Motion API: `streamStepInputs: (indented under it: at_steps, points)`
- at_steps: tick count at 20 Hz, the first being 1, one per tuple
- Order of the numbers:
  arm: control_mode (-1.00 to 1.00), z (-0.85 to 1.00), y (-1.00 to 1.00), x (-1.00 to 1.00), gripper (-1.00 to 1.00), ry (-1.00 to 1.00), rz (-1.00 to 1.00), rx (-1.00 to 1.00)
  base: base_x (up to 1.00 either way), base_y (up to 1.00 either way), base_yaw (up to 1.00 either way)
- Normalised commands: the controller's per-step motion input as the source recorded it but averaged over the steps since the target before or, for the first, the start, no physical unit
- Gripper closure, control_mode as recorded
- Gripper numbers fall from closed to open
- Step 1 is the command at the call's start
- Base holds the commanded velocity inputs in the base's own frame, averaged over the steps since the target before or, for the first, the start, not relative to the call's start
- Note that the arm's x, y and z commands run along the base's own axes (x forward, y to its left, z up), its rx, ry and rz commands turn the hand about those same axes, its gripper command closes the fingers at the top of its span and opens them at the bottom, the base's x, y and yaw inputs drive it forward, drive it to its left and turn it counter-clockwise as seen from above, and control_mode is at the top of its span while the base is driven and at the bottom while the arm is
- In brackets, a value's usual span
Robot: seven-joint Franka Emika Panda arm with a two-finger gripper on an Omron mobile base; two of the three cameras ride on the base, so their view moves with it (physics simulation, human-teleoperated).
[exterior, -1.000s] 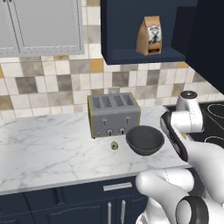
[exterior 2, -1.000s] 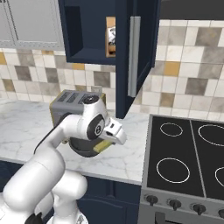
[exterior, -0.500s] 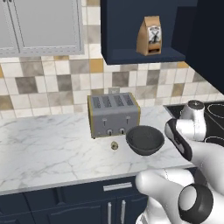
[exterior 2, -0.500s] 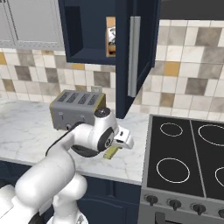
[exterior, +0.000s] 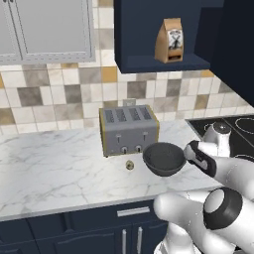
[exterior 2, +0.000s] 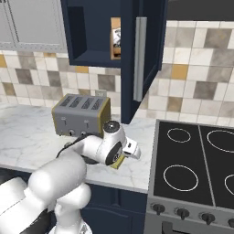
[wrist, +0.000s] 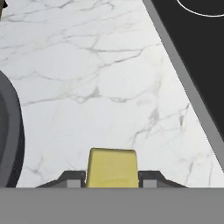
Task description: Pick the egg and butter from the fridge and place them by the bowl for mixing.
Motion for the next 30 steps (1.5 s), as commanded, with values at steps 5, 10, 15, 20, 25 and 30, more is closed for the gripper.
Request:
streamStepInputs:
  at_steps: [5, 10, 15, 20, 25, 30]
  points:
    - [-1.00, -0.20, -0.02, 0.36, 1.00, 0.00, 0.00, 0.04, 0.00, 0.00, 0.00]
    - [-1.00, -0.15, -0.15, 0.28, 1.00, 0.01, 0.00, 0.00, 0.00, 0.00, 0.00]
    - [-1.00, -0.20, -0.13, 0.23, 1.00, 0.03, 0.00, 0.05, 0.00, 0.00, 0.00]
    - [-1.00, -0.22, -0.07, 0.10, 1.00, 0.02, 0.00, 0.16, 0.00, 0.00, 0.00]
    - [-1.00, -0.09, -0.10, -0.01, 1.00, 0.00, 0.00, 0.07, 0.00, 0.00, 0.00]
    - [-1.00, -0.19, 0.02, 0.03, 1.00, -0.01, -0.03, 0.00, 0.00, 0.00, 0.00]
